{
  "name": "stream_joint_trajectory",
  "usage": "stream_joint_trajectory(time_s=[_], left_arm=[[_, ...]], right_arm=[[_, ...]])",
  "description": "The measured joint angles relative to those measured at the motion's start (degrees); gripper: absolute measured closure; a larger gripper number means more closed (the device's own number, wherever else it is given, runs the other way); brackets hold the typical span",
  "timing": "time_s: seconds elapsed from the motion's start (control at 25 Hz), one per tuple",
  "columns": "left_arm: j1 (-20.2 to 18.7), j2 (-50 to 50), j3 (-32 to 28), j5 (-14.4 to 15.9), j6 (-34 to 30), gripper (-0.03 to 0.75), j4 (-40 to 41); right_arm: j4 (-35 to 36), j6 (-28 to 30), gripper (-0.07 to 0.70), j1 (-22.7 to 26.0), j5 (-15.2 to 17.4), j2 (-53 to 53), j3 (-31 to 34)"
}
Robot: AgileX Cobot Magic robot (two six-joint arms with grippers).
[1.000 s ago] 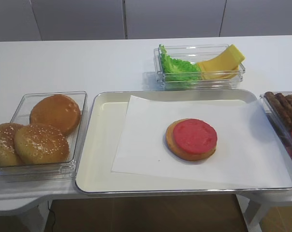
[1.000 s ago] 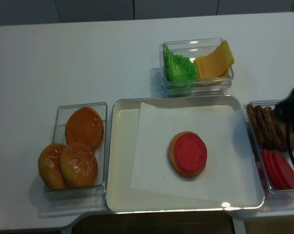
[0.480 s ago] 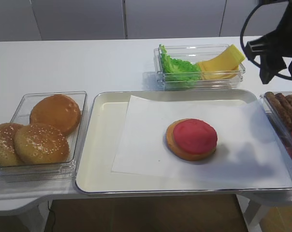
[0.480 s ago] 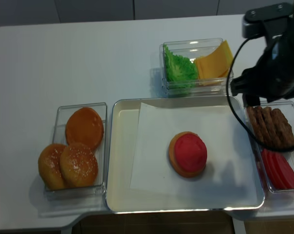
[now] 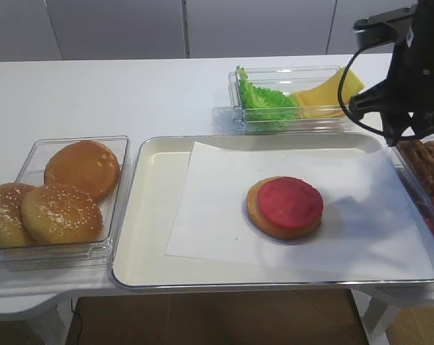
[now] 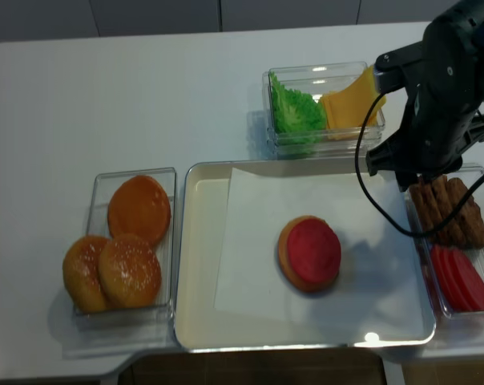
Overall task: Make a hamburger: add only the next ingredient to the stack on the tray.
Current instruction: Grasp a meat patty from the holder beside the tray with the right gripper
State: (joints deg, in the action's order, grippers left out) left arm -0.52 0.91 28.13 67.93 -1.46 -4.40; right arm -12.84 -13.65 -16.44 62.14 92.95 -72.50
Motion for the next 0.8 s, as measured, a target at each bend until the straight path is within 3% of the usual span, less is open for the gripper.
stream_joint_trajectory(time_s=[0.8], left_arm=[[0.0, 0.0, 0.0, 0.0, 0.0, 0.365, 0.0]], right_arm=[[-3.8, -1.6, 0.349, 0.0, -2.2, 3.9, 0.0]])
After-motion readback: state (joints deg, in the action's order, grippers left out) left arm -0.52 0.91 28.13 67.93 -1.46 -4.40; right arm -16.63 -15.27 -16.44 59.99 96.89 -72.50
